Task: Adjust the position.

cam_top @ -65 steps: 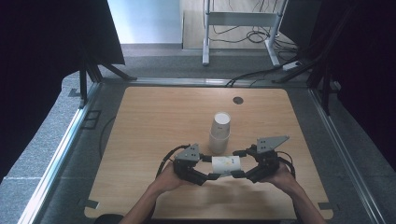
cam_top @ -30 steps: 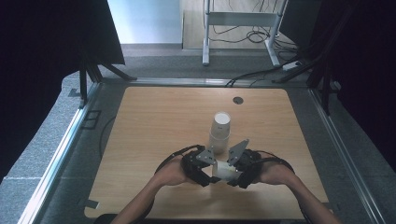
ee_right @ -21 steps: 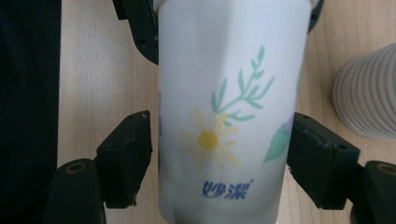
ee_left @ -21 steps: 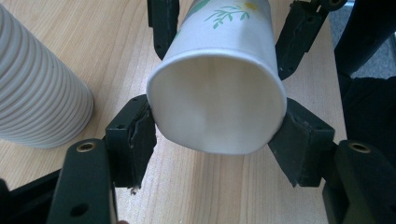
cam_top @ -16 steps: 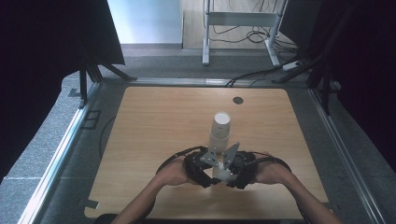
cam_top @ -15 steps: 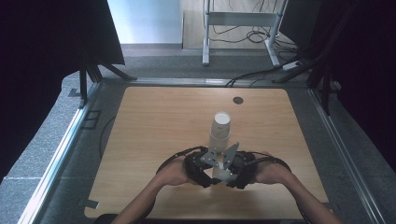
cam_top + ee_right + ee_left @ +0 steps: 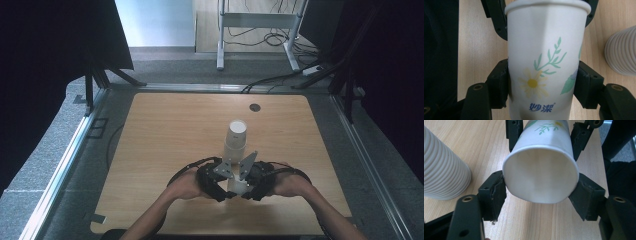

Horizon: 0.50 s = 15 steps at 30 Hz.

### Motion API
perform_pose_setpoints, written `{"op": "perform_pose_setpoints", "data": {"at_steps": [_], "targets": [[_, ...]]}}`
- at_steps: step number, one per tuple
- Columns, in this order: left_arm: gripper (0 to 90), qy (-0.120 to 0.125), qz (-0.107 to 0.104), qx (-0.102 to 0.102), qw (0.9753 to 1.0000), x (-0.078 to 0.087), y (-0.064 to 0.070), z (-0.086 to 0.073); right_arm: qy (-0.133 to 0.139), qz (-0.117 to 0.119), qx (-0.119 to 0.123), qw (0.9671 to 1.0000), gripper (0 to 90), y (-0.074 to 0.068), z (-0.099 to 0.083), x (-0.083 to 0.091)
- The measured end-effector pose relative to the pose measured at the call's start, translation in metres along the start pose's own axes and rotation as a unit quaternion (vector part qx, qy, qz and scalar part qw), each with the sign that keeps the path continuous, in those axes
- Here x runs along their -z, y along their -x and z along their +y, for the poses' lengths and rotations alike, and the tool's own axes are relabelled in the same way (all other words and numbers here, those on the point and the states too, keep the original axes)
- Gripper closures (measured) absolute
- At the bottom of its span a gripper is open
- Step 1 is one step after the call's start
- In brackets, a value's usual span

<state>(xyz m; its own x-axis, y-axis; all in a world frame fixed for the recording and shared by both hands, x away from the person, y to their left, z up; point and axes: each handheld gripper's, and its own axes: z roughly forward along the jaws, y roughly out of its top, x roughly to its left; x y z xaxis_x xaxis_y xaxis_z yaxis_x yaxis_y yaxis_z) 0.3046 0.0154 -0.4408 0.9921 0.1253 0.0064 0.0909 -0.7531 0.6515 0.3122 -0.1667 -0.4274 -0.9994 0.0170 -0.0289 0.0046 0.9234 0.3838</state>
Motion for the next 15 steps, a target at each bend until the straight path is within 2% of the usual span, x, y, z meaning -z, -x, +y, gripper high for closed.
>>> {"op": "perform_pose_setpoints", "data": {"at_steps": [6, 15], "targets": [[20.0, 0.025, -0.006, 0.020, 0.9995, 0.004, -0.003, 0.000, 0.027, -0.002, -0.008, 0.9996, 36.6, 0.001, -0.003, 0.005], [14.1, 0.051, -0.004, 0.034, 0.9981, 0.010, -0.004, 0.000, 0.059, -0.006, -0.022, 0.9980, 36.4, 0.002, -0.009, 0.014]]}}
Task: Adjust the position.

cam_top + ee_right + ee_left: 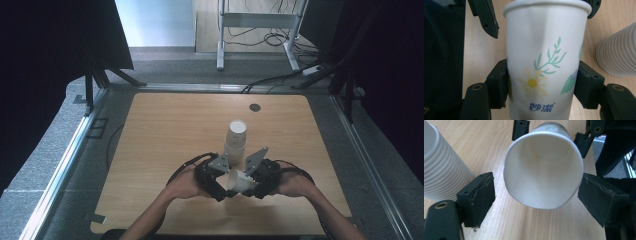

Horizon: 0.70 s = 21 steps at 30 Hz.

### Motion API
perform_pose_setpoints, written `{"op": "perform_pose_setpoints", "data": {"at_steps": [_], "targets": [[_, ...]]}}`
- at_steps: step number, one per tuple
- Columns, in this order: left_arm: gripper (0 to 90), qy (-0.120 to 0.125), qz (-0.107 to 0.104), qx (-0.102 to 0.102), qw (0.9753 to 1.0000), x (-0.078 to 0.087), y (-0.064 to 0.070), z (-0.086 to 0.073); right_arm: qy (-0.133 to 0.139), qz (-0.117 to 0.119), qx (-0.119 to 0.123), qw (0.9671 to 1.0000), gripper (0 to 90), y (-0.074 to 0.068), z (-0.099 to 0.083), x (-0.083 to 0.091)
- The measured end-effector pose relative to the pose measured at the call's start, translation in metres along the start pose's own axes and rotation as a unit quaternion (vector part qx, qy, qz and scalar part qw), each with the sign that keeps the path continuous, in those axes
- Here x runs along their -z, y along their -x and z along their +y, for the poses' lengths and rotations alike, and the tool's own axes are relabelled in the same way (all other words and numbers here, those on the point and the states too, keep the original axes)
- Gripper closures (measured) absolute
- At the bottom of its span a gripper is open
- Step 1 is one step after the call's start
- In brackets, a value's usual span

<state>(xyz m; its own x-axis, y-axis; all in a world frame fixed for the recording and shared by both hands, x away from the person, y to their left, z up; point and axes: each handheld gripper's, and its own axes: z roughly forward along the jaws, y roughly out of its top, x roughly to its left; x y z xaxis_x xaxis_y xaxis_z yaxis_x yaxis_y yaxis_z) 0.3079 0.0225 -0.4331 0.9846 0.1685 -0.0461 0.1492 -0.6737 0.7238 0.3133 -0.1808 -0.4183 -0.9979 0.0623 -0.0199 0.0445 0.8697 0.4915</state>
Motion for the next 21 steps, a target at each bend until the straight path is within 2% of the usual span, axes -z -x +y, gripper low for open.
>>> {"op": "perform_pose_setpoints", "data": {"at_steps": [12, 21], "targets": [[13.5, 0.030, 0.005, 0.018, 0.9994, 0.005, 0.000, -0.001, 0.035, 0.000, -0.018, 0.9992, 36.1, -0.001, -0.004, 0.007], [13.5, 0.049, 0.008, 0.028, 0.9984, 0.012, -0.001, -0.001, 0.076, -0.006, -0.034, 0.9965, 36.0, -0.001, -0.011, 0.014]]}}
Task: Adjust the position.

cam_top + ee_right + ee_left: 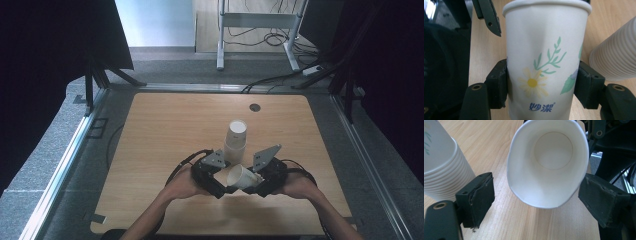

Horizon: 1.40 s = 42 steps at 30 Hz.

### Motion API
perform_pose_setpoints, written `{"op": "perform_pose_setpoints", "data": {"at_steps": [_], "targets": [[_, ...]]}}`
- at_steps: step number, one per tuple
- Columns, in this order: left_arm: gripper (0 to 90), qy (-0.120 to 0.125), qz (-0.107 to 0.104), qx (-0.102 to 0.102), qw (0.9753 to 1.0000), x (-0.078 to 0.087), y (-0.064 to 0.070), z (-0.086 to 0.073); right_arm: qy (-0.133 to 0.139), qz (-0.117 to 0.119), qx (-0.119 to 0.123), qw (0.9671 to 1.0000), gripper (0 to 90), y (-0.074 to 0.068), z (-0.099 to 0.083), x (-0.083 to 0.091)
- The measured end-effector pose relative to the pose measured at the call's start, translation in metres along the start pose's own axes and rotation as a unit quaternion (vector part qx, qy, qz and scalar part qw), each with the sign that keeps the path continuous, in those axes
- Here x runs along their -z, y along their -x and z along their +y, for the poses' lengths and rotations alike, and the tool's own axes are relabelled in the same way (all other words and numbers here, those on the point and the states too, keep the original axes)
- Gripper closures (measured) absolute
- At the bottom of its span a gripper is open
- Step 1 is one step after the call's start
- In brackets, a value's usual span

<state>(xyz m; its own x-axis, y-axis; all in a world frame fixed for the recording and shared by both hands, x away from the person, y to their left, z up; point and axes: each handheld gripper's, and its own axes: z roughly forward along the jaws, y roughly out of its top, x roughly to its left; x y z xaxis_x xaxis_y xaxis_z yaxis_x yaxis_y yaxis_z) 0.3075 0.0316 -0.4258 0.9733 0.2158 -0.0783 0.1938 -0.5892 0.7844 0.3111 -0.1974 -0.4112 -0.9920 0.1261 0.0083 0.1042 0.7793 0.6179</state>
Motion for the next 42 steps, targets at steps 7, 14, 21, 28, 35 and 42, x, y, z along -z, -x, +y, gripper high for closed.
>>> {"op": "perform_pose_setpoints", "data": {"at_steps": [7, 14, 21, 28, 35, 42], "targets": [[12.6, 0.017, 0.001, 0.013, 0.9998, 0.003, -0.001, 0.000, 0.045, -0.006, -0.016, 0.9989, 36.0, 0.000, -0.009, 0.004], [11.7, 0.043, -0.013, 0.027, 0.9986, 0.006, -0.003, -0.001, 0.095, -0.019, -0.031, 0.9948, 36.1, 0.000, -0.018, 0.004], [13.2, 0.073, -0.024, 0.038, 0.9964, 0.010, -0.005, 0.001, 0.151, -0.025, -0.045, 0.9872, 36.1, 0.000, -0.027, 0.006], [13.6, 0.084, -0.030, 0.040, 0.9952, 0.011, -0.006, 0.005, 0.181, -0.020, -0.050, 0.9820, 36.2, -0.002, -0.035, 0.000], [14.4, 0.089, -0.042, 0.037, 0.9945, 0.008, -0.006, 0.008, 0.201, -0.008, -0.050, 0.9783, 36.1, -0.004, -0.039, -0.009], [16.5, 0.094, -0.055, 0.037, 0.9934, 0.005, -0.007, 0.008, 0.215, 0.002, -0.044, 0.9757, 36.1, -0.005, -0.039, -0.012]]}}
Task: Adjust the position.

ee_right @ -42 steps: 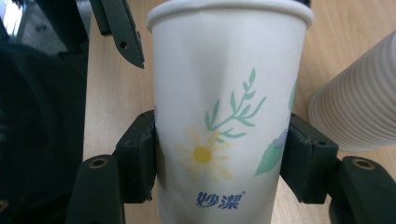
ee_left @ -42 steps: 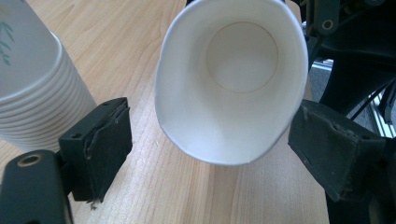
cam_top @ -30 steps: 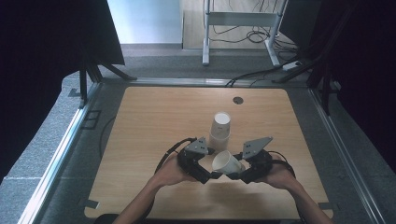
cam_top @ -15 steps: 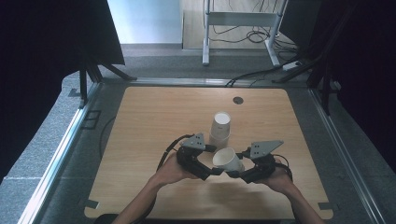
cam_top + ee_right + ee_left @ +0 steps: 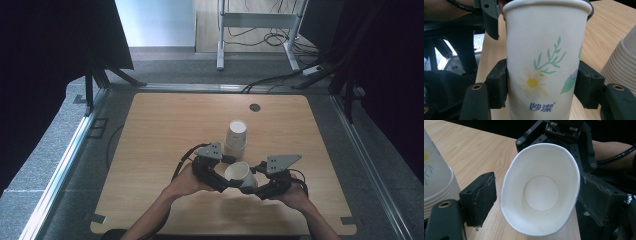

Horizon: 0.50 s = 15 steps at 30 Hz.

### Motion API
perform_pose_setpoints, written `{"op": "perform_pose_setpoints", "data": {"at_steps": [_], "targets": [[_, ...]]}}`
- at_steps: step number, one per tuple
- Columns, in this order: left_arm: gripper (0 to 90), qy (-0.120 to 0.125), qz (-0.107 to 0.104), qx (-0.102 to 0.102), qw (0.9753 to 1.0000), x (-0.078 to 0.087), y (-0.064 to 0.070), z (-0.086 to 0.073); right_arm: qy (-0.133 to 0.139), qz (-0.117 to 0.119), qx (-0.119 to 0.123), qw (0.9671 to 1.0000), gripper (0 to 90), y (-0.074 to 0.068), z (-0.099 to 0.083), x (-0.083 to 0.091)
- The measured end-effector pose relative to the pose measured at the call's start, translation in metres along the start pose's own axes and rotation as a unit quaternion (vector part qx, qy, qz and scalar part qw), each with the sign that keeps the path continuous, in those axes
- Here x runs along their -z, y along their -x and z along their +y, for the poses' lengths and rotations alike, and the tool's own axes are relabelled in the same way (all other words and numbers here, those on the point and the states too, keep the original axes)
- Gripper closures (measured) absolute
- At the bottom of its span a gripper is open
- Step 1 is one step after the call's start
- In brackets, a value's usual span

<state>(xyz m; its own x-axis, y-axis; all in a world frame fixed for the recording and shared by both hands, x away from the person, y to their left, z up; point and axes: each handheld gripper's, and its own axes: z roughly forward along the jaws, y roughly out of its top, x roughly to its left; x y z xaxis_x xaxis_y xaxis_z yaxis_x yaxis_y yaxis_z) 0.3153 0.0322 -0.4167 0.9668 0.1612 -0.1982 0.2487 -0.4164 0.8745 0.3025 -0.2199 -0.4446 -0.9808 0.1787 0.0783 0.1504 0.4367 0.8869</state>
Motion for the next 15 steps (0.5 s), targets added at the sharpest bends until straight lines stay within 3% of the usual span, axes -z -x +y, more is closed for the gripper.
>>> {"op": "perform_pose_setpoints", "data": {"at_steps": [9, 15], "targets": [[22.8, 0.004, -0.019, -0.006, 0.9998, -0.0029, -0.0005, -0.0019, 0.009, 0.012, 0.003, 0.9999, 36.1, -0.0004, -0.0019, -0.0028], [26.3, 0.007, -0.020, -0.010, 0.9997, -0.0035, -0.0001, -0.0026, 0.017, 0.020, 0.000, 0.9997, 36.1, 0.0005, -0.0030, -0.0019]]}}
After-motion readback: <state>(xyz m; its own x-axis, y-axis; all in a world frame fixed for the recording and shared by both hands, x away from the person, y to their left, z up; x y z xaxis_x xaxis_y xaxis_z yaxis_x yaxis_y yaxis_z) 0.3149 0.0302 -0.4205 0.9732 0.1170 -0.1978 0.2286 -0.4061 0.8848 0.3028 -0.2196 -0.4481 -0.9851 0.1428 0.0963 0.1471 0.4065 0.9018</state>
